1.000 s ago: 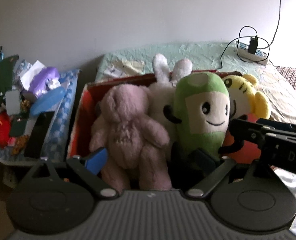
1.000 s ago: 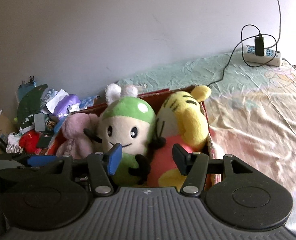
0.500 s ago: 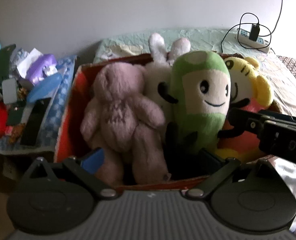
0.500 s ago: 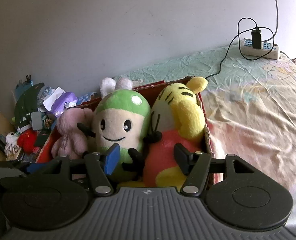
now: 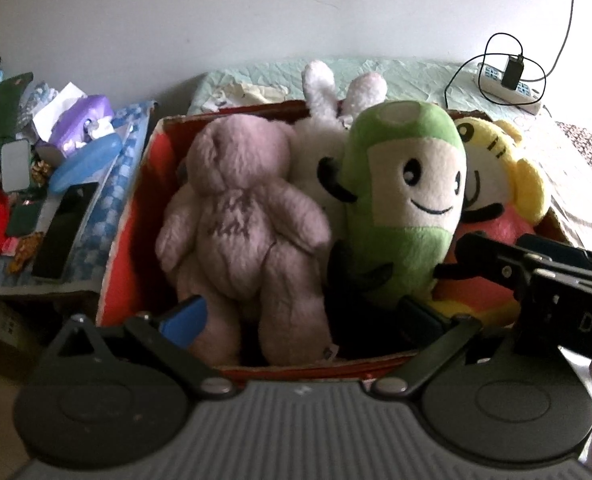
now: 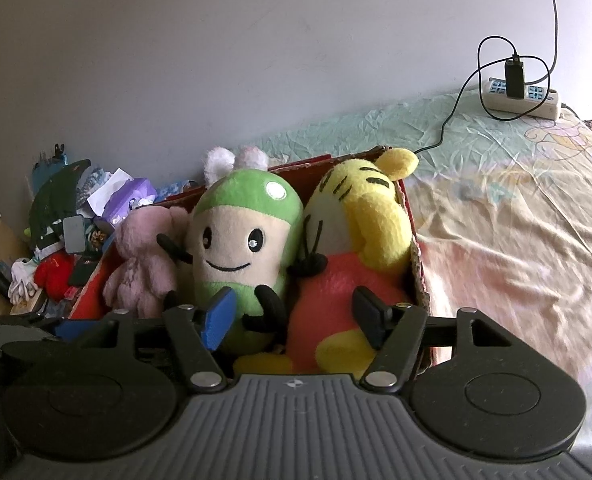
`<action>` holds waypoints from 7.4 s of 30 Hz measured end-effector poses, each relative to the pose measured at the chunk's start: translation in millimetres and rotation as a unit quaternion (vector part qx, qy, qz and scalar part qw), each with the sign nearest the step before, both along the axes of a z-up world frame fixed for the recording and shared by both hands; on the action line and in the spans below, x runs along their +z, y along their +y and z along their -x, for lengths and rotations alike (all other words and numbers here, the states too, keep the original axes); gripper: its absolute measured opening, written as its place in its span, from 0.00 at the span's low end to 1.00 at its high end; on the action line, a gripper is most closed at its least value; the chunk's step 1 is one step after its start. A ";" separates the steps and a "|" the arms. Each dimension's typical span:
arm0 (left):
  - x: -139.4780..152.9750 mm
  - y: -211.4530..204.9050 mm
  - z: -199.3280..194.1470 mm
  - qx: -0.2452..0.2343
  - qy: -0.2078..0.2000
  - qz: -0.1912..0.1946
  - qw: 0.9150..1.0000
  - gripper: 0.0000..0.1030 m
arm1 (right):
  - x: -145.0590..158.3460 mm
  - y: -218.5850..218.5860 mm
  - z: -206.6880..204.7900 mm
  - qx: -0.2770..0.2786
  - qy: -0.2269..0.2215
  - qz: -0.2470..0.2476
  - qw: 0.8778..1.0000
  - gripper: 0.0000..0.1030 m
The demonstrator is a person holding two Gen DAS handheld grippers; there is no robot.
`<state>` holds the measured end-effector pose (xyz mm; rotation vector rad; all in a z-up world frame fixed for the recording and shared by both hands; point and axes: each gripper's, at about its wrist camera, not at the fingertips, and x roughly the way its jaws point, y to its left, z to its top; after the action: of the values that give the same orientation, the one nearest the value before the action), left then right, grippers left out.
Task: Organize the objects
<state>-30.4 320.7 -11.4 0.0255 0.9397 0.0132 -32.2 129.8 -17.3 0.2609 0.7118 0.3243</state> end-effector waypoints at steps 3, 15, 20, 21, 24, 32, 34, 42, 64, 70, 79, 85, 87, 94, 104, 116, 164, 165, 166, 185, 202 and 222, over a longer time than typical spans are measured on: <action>-1.1 -2.7 1.2 0.008 -0.008 -0.008 1.000 0.99 | -0.2 0.3 2.7 -0.006 -0.004 -0.003 1.000 0.67; -4.2 -3.4 -1.3 0.015 -0.003 -0.009 1.000 0.99 | -0.9 -0.9 4.1 0.002 -0.008 -0.020 1.000 0.75; -5.4 -4.0 -1.8 0.021 -0.004 -0.009 1.000 1.00 | -1.5 -0.7 4.7 0.006 -0.011 -0.027 1.000 0.78; -5.5 -4.2 -1.6 0.021 -0.005 -0.009 1.000 1.00 | -1.4 -0.4 4.6 0.007 -0.011 -0.027 1.000 0.78; -6.2 -3.6 -1.1 0.022 -0.008 -0.006 1.000 1.00 | -1.4 -0.3 4.4 0.007 -0.012 -0.027 1.000 0.79; -7.0 -3.1 0.9 0.022 -0.012 -0.002 1.000 1.00 | -0.3 3.3 4.3 0.006 -0.011 -0.024 1.000 0.81; -7.0 -3.2 1.7 0.022 -0.013 -0.002 1.000 0.99 | -0.4 3.7 4.4 0.005 -0.012 -0.024 1.000 0.81; -6.7 -2.3 2.6 0.020 -0.019 -0.005 1.000 0.99 | -0.9 3.5 3.9 0.008 -0.013 -0.024 1.000 0.81; 43.1 -43.2 23.5 0.008 -0.066 -0.046 0.997 0.99 | 34.9 -44.9 22.6 -0.005 -0.043 -0.031 0.999 0.80; 55.6 -93.8 34.1 -0.021 -0.075 -0.040 0.996 0.99 | 38.9 -100.1 37.7 -0.048 -0.044 -0.017 0.998 0.80; 48.9 -175.4 45.9 -0.057 -0.060 -0.047 0.995 0.99 | 24.0 -179.2 50.2 -0.132 0.006 0.020 0.991 0.80; 30.3 -209.8 44.9 -0.049 -0.015 -0.051 0.997 0.99 | 8.3 -203.0 53.0 -0.152 0.041 0.060 0.986 0.80; 24.3 -218.6 46.6 -0.042 -0.006 -0.056 0.998 0.99 | 3.4 -208.6 53.8 -0.151 0.051 0.069 0.985 0.81; 13.1 -229.0 51.8 -0.013 0.019 -0.063 0.998 0.99 | -1.0 -211.7 56.7 -0.124 0.061 0.080 0.987 0.81; 15.3 -213.1 61.6 0.033 0.028 -0.072 0.996 0.99 | 1.6 -186.3 54.3 -0.050 0.057 0.073 0.994 0.82; 29.9 -153.4 69.6 0.080 0.015 -0.068 0.994 0.99 | 23.4 -125.2 47.6 -0.010 0.047 0.080 0.996 0.82; 40.9 26.2 -11.7 0.033 0.005 -0.014 0.999 1.00 | 47.3 45.4 -21.1 -0.049 0.056 0.130 0.989 0.84; 40.6 26.7 -12.0 0.033 0.004 -0.015 0.999 1.00 | 46.6 46.9 -22.0 -0.048 0.058 0.131 0.989 0.84; 40.2 27.4 -12.2 0.033 0.004 -0.014 0.999 1.00 | 45.9 48.2 -23.0 -0.047 0.060 0.132 0.988 0.84; 26.1 40.2 -16.2 0.039 0.019 -0.013 0.999 1.00 | 32.9 59.9 -26.5 -0.040 0.082 0.134 0.987 0.84; 27.8 40.8 -15.5 0.040 0.009 -0.023 0.999 0.99 | 34.9 61.6 -24.4 -0.039 0.075 0.136 0.987 0.84; 24.8 34.7 -16.6 0.023 0.007 -0.023 0.999 0.96 | 31.8 58.5 -21.8 -0.052 0.079 0.132 0.987 0.84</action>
<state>-13.8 355.4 13.4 0.0459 0.9544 0.0772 -10.4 188.3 14.5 0.0703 0.8855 0.1084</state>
